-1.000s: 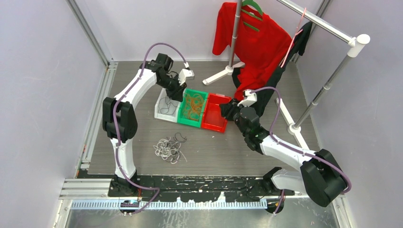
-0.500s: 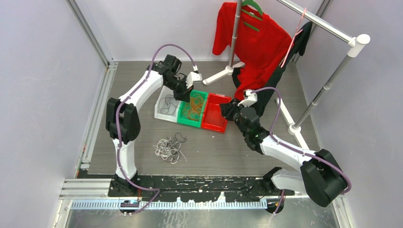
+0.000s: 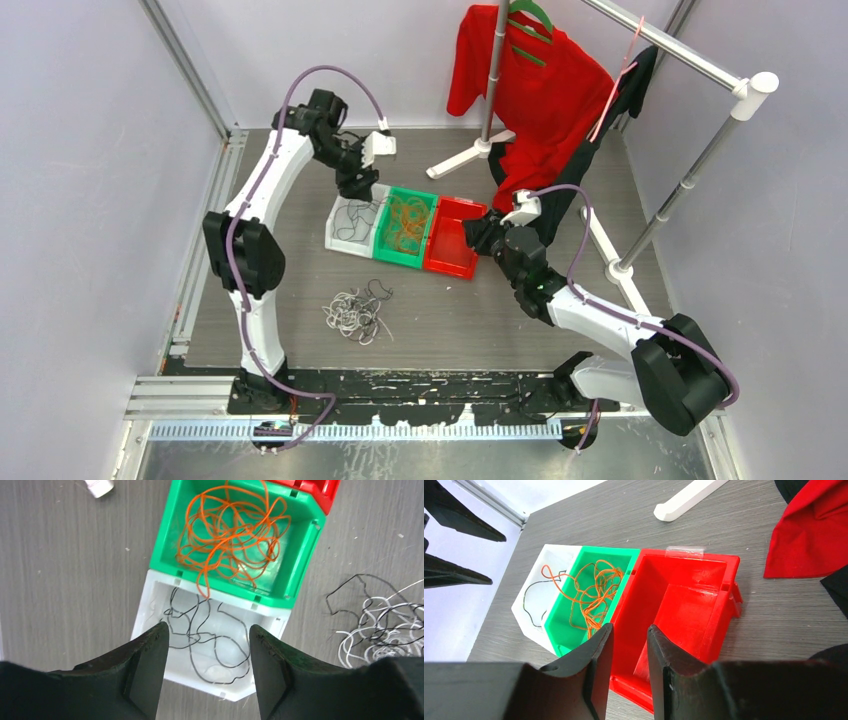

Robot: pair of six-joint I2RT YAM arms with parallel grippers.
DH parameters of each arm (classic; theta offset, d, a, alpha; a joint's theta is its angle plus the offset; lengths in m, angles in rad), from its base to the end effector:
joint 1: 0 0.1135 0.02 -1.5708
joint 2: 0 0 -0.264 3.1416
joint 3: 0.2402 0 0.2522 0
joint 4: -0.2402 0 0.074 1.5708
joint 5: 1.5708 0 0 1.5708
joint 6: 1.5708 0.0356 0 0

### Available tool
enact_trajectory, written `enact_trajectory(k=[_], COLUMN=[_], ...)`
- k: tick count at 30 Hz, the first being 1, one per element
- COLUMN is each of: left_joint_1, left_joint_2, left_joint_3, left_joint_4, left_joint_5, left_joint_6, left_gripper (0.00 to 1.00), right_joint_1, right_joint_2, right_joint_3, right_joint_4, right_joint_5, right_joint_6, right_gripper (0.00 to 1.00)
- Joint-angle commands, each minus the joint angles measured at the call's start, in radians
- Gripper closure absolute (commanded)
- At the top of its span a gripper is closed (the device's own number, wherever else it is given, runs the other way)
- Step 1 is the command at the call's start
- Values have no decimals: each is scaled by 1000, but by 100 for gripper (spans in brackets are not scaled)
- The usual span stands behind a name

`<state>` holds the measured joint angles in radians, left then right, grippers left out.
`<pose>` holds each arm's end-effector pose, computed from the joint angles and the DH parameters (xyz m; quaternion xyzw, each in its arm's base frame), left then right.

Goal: Untangle the cables
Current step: Place the cable in the bin.

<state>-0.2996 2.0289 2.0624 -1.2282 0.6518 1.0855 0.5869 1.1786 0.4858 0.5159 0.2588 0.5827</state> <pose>0.3922 -0.1437 0.3233 0.6403 0.6780 -0.2227 0.2840 0.2154 0.1323 0.2281 0.0812 0.7606 0.2689 0.5854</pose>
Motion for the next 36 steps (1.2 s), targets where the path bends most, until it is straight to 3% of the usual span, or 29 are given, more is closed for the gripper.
enact_trajectory(k=[1,13,16,18,20,28,36], left_joint_1=[8,-26,-28,-34,-47,-123,-159], left_joint_2=[29,174,167,151,123,-2,52], left_joint_3=[42,117,92,68,31,-219,-282], left_joint_4=[-23,-15,71,108,140,365,516], left_joint_5=[32,75,80,85,83,14,-182], left_joint_6=[63,18,-38,-54,-65,-160,-163], left_gripper=[39,48,71,92,100,100,100], right_joint_1=[-2,-4,-4,-4,-4,-5,-4], right_joint_2=[-5,-11,-13,-10,-6,15,-7], right_joint_3=[1,-21,-25,-28,-30,-33,-53], right_joint_4=[66,62,63,66,70,85,76], right_joint_5=[-1,23,23,20,19,15,25], right_joint_6=[11,8,7,7,9,26,17], right_gripper=[63,63,64,64,64,65,66])
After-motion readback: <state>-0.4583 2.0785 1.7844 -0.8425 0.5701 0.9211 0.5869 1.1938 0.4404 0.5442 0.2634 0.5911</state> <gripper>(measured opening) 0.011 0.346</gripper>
